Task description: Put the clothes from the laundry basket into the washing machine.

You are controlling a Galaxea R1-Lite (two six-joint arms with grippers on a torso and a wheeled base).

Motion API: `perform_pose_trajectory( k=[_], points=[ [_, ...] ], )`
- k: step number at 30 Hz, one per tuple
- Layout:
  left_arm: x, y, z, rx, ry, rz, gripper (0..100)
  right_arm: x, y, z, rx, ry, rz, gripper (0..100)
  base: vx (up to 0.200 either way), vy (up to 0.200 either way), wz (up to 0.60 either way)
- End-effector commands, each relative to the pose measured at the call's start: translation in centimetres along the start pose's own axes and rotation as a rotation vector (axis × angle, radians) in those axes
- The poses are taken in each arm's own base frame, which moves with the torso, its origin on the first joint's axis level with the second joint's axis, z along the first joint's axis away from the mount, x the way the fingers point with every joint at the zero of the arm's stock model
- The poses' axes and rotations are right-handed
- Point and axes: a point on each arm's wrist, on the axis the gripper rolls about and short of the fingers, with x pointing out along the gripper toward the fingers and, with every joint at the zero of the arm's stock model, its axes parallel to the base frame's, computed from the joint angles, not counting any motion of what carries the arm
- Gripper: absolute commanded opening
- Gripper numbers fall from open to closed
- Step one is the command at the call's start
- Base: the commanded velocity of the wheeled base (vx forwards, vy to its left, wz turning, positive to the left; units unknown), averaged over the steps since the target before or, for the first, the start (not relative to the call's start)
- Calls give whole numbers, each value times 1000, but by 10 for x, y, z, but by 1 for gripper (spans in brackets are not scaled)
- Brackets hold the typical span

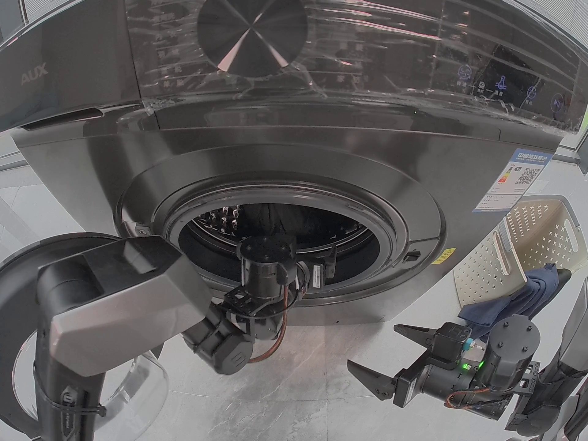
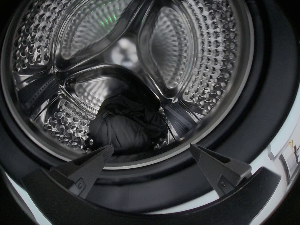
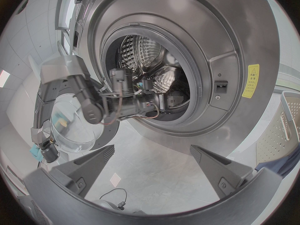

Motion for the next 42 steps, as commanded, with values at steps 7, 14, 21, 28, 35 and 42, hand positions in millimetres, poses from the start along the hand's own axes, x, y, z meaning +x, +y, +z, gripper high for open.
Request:
perform_pose_trajectory(
  k=[7,14,21,28,35,42],
  points=[
    [-158,3,44,-3,58,-191,100,-27,-7,5,7,-23,-20,100,0,0,0],
    [-206,24,47,-65,33,-208,100,-44,-10,20,43,-106,-44,100,0,0,0],
    [-235,38,52,-63,-8,-224,100,-51,-29,27,69,-135,-148,100,0,0,0],
    [-265,56,56,-43,-39,-215,100,-79,-30,26,56,-58,-188,100,-171,0,0],
    [-291,76,60,-39,-58,-188,100,-101,-36,29,90,-84,-291,100,-171,0,0],
    [-314,99,67,-54,-93,-111,100,-131,-43,25,110,-86,-356,100,-114,0,0]
  ],
)
